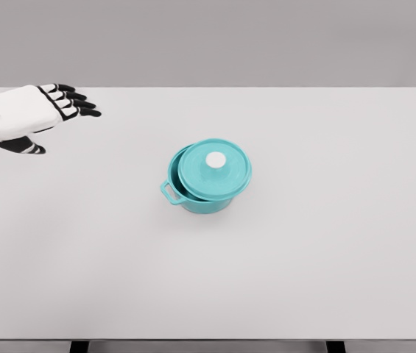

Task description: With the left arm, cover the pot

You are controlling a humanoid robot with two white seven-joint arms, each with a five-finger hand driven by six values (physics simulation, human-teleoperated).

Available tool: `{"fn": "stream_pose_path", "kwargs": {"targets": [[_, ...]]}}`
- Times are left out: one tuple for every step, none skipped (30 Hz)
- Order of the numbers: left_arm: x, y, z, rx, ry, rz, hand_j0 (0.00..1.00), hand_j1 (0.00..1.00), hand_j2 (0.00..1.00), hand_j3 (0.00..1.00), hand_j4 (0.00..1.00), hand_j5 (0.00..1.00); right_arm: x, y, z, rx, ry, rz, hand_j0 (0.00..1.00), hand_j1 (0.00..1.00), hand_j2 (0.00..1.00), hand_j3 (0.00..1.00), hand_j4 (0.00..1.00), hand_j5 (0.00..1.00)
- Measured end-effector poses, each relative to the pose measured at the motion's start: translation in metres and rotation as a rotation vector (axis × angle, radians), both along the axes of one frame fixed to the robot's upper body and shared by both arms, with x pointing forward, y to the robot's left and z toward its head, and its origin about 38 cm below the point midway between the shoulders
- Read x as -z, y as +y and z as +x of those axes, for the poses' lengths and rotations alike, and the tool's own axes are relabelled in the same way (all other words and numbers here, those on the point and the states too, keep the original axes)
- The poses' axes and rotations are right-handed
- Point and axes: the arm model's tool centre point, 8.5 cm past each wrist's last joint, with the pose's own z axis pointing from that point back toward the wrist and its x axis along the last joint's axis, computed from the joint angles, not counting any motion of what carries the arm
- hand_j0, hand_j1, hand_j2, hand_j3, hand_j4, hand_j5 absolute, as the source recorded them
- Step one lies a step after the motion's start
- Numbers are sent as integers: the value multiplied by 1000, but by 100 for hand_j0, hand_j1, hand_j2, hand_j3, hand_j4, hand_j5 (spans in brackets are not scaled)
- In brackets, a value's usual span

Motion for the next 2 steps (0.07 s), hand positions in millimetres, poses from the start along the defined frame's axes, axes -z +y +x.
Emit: {"fn": "stream_pose_path", "kwargs": {"targets": [[1, 0, 0, -1, 2, -1, 100, 100, 100, 100, 100, 100, 0, 0, 0, 0, 0, 0, 100, 100, 100, 100, 100, 100], [1, 0, 0, -2, 1, -1, 100, 100, 100, 100, 100, 100, 0, 0, 0, 0, 0, 0, 100, 100, 100, 100, 100, 100]]}}
